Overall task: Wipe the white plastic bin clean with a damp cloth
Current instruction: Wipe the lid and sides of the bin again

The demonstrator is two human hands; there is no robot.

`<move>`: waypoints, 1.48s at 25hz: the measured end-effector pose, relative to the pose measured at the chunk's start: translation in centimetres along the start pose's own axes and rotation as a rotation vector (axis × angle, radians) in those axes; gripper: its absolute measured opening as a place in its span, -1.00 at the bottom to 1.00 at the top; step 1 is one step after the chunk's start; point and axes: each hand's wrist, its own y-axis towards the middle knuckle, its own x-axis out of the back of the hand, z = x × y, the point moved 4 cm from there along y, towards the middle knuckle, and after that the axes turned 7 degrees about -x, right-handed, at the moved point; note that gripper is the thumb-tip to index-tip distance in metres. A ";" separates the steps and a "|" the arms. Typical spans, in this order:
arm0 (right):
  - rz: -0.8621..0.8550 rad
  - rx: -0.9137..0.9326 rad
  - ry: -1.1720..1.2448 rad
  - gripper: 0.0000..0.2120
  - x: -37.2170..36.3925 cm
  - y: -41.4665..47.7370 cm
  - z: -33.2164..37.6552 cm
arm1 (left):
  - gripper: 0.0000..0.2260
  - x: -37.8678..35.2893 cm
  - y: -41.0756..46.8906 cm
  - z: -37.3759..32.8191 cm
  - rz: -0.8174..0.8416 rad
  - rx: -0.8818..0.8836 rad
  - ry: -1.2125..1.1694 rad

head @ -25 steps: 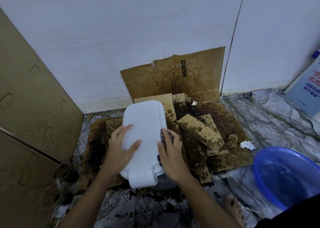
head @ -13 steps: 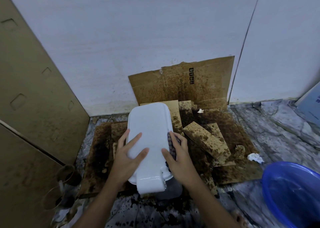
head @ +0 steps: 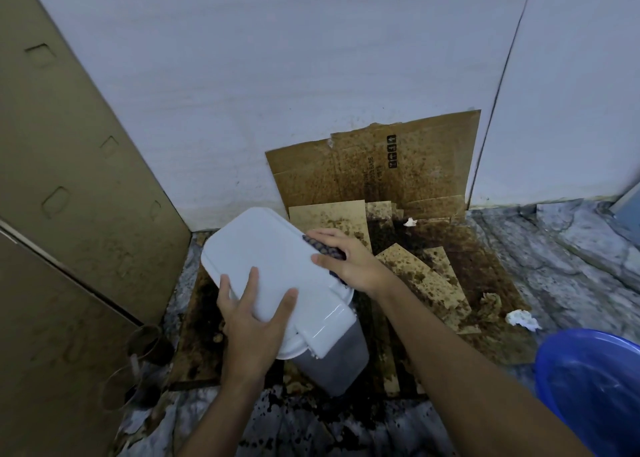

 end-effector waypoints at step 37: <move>-0.491 -0.024 0.032 -0.67 -2.2 -4.6 -2.6 | 0.09 -1.8 3.2 -1.6 0.469 -0.241 0.427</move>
